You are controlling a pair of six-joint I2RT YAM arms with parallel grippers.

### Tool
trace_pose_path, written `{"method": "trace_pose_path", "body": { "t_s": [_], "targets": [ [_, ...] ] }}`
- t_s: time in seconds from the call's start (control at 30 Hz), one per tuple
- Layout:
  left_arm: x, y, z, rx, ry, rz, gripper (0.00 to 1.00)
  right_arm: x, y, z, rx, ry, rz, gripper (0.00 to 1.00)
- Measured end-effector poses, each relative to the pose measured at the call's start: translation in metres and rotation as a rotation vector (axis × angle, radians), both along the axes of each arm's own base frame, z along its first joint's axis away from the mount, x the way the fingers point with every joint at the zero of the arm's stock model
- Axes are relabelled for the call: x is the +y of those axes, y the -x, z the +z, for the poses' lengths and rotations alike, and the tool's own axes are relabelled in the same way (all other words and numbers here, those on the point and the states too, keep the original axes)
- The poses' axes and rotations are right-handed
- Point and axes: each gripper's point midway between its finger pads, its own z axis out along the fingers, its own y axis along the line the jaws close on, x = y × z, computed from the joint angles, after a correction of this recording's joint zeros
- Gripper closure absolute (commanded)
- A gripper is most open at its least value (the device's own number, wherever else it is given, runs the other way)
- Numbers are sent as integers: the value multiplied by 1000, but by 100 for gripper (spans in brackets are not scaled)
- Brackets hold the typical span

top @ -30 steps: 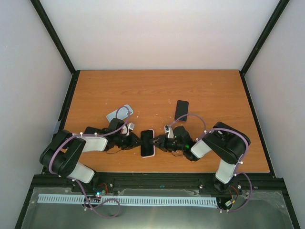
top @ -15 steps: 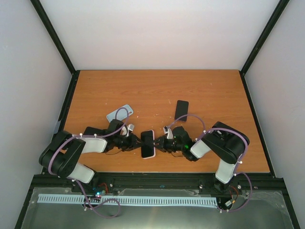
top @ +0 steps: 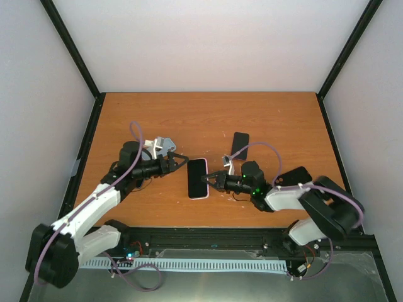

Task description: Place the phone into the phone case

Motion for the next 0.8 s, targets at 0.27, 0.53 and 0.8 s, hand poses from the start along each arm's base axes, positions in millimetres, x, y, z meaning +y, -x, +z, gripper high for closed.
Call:
{"method": "trace_pose_path", "body": {
  "t_s": [0.27, 0.53, 0.8],
  "targets": [
    [2, 15, 87, -233, 87, -63, 2, -10, 13, 118, -262, -109, 30, 88],
    [-8, 57, 142, -392, 299, -255, 11, -14, 40, 182, -386, -193, 108, 88],
    [-8, 77, 155, -449, 403, -350, 26, -9, 55, 192, -334, -257, 173, 88]
  ]
}}
